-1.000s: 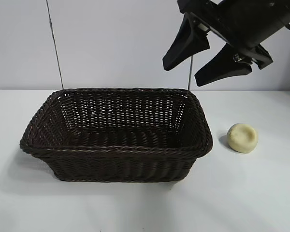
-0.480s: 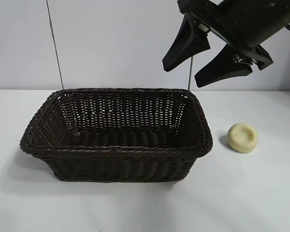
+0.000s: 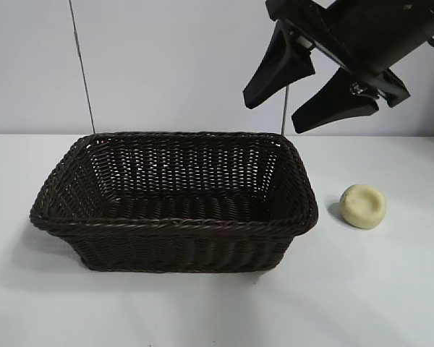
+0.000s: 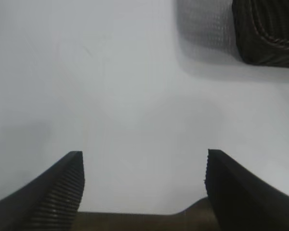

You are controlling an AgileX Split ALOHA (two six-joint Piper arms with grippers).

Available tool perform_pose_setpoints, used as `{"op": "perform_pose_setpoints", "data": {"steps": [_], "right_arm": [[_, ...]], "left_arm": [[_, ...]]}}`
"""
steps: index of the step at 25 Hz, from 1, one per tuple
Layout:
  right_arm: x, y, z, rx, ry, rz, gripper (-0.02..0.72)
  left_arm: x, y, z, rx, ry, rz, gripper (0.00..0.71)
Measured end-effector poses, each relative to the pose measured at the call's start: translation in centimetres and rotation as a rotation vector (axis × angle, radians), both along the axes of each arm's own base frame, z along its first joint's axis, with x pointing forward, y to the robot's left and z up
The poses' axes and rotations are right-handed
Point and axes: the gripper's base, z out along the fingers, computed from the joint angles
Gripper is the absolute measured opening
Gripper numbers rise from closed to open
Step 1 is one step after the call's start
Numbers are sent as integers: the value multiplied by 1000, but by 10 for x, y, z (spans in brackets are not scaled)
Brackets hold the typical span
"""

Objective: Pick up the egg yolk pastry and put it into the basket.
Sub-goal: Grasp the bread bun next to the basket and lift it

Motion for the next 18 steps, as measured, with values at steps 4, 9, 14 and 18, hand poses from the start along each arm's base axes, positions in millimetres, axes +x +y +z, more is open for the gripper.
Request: {"op": "perform_pose_setpoints", "data": {"steps": [4, 9, 14, 18], "right_arm": [[0, -2, -1, -15, 13, -16, 495], [6, -14, -1, -42, 60, -93, 495], [28, -43, -3, -104, 126, -175, 495], [49, -62, -4, -152, 173, -201, 495]], "left_arm": [[-25, 1, 0, -5, -149, 0, 514], [-27, 1, 0, -5, -154, 0, 514], [-27, 1, 0, -5, -154, 0, 514], [-27, 1, 0, -5, -154, 0, 514]]}}
